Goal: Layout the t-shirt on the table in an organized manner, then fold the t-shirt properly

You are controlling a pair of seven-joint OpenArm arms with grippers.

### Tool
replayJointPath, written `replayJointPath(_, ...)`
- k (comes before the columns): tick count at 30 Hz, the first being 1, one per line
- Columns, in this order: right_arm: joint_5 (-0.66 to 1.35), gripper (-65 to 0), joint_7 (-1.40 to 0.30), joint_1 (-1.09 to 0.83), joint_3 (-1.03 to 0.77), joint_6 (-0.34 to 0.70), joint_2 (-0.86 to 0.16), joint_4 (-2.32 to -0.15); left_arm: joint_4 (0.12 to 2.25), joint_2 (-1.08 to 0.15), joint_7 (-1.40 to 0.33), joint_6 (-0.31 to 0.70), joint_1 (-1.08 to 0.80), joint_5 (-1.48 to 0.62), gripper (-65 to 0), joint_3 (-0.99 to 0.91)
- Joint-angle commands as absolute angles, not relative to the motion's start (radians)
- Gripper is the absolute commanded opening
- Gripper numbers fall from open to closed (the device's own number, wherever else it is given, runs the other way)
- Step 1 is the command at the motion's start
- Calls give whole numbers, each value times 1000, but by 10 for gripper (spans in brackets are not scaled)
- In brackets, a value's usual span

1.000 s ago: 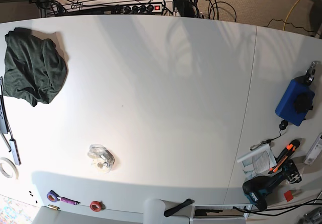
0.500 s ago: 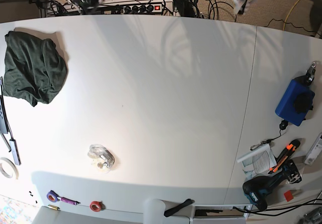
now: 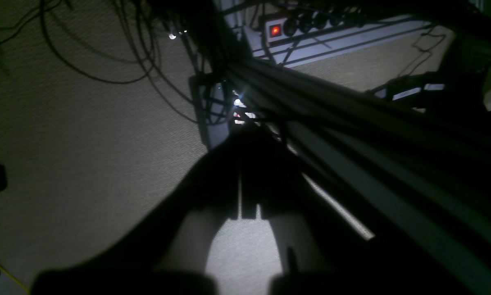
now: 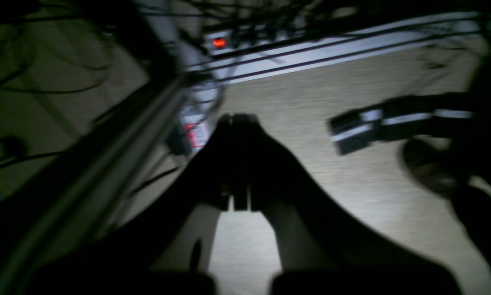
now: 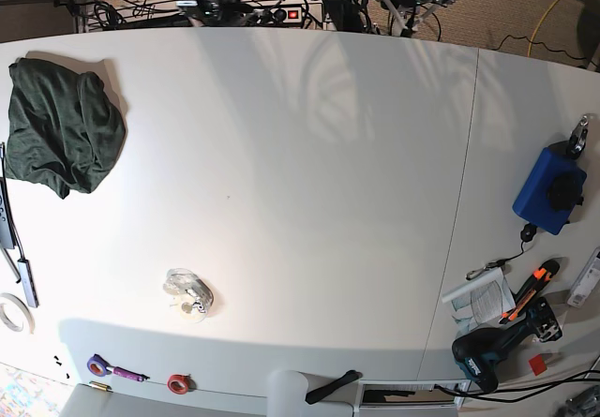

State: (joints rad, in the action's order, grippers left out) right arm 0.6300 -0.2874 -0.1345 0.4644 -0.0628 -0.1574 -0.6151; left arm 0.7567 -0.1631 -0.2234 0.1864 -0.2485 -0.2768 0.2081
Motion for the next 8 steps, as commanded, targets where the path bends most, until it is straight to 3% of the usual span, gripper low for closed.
replayJointPath(1, 633, -650, -284, -133, 464, -65, -160, -620, 764, -161, -216, 191, -249, -280, -650, 207)
replayJointPath(8, 640, -650, -255, -133, 464, -65, -152, -622, 765, -158, -216, 191, -249, -280, -650, 207)
